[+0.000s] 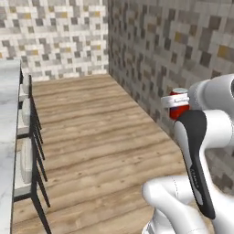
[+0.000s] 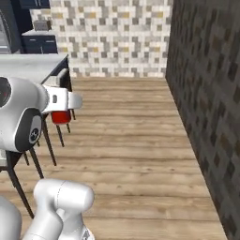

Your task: Open the fridge, grab two sodas, and place both sodas inside the bowl with ice on the dining counter.

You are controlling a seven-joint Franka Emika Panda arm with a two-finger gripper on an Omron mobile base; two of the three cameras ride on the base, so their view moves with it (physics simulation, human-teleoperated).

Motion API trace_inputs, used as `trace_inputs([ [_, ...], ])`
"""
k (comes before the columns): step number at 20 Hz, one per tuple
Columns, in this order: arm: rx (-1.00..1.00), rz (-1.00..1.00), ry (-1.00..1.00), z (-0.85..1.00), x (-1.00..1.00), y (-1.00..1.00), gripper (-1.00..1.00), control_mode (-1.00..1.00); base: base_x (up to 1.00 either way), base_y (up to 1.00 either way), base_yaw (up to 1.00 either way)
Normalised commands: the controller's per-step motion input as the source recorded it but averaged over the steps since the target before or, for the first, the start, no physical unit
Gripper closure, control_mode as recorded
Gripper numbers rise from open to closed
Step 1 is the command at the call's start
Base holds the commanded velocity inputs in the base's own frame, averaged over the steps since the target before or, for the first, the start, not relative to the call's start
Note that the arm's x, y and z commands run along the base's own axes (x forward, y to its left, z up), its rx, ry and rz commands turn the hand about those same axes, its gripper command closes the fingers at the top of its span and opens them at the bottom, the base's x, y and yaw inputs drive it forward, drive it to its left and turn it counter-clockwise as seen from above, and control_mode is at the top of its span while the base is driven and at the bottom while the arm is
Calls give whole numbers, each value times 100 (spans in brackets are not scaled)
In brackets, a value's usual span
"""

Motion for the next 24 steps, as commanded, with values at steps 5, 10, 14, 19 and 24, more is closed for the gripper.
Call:
trace_inputs([
  [5, 0, 0, 0, 0, 0, 0, 100, 100, 64, -27, 51],
  [10, 0, 0, 0, 0, 0, 0, 100, 100, 57, -14, 58],
  [14, 0, 0, 0, 0, 0, 0, 100, 100, 57, -22, 56],
  [19, 0, 0, 0, 0, 0, 0, 100, 100, 62, -29, 53],
  [24, 0, 0, 0, 0, 0, 0, 100, 100, 68, -23, 54],
])
